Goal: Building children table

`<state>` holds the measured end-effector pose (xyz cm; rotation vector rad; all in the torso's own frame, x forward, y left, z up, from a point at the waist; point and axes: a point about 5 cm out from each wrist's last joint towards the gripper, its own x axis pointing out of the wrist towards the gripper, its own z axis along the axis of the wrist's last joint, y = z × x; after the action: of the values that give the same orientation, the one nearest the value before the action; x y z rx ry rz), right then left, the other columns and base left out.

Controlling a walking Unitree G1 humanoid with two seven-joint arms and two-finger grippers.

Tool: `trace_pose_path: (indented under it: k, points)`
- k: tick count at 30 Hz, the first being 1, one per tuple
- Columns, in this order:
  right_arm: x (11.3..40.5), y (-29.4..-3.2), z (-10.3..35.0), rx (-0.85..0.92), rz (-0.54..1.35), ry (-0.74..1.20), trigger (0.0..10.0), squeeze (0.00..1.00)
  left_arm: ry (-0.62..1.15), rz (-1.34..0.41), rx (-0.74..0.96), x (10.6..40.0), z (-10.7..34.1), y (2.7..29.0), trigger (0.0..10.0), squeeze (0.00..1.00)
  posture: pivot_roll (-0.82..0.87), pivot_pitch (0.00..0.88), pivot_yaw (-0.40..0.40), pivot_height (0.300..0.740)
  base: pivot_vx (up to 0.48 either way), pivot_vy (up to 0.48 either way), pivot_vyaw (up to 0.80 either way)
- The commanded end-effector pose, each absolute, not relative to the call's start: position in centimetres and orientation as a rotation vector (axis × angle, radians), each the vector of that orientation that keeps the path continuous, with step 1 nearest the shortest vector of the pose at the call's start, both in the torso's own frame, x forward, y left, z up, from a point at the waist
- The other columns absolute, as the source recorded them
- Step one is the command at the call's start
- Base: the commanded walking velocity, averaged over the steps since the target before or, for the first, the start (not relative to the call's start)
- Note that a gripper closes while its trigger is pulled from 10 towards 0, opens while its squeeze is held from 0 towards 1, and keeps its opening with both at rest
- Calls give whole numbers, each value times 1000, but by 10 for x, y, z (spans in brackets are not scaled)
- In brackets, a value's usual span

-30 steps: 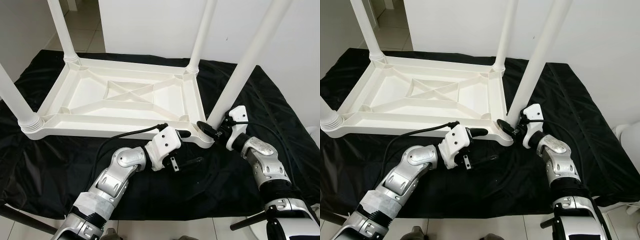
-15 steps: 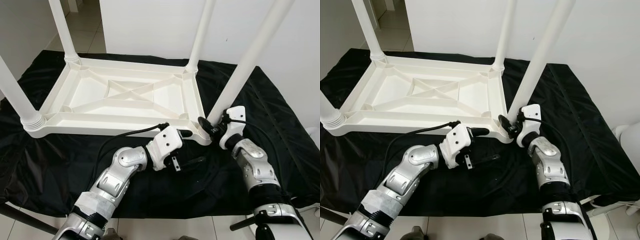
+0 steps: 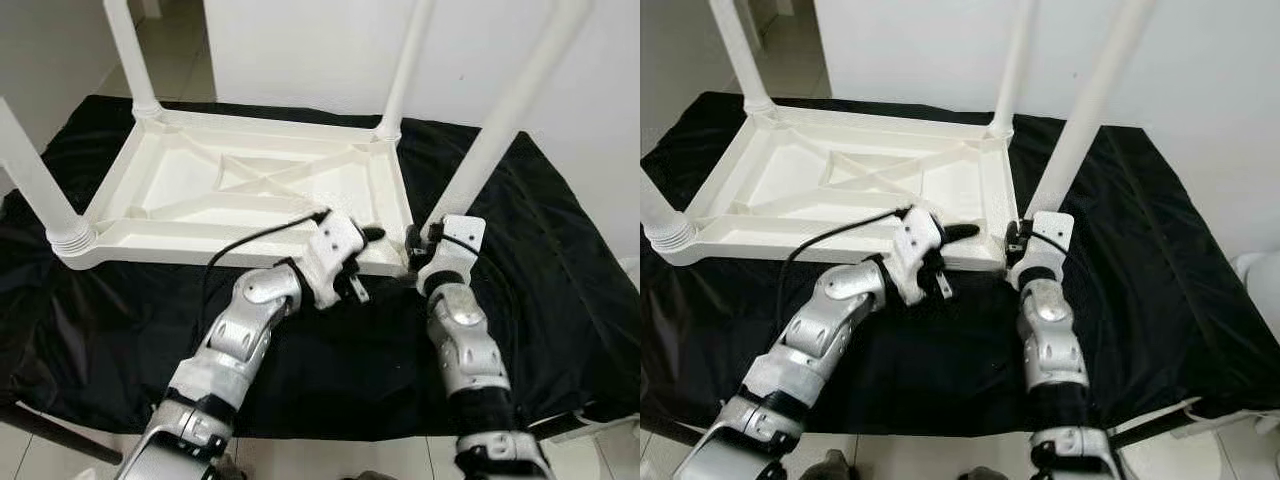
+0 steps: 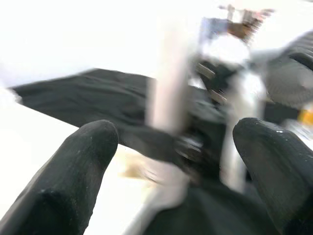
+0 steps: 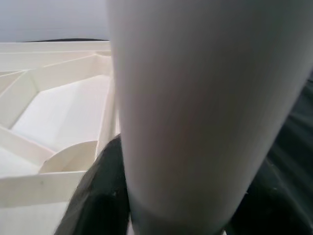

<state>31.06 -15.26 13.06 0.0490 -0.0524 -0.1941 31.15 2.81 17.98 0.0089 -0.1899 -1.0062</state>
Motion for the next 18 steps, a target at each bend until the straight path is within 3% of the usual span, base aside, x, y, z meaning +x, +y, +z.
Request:
trace_pose_path:
  k: [1,2,3,16,17,18]
  points:
    - [307,-161,131,34,-251,-64,10000,792,-171,-845,-40,320,179,33,10000,0,34,9,-62,740,0,0,0]
    - [307,-161,131,34,-251,-64,10000,792,-171,-845,-40,320,179,33,10000,0,34,9,-62,740,0,0,0]
    - [305,-160,131,37,-249,-69,10000,1000,-175,-833,-48,321,180,35,10000,0,33,7,-62,740,0,0,0]
    - [285,-159,132,22,-290,-132,10000,1000,-185,-800,-97,328,183,41,10000,0,32,0,-61,740,0,0,0]
    - [279,-156,134,20,-275,-157,10000,0,-182,-799,-95,328,182,43,10000,0,32,1,-60,740,0,0,0]
    - [272,-153,133,36,-261,-171,10000,0,-196,-784,-92,329,183,47,10000,0,30,3,-63,740,0,0,0]
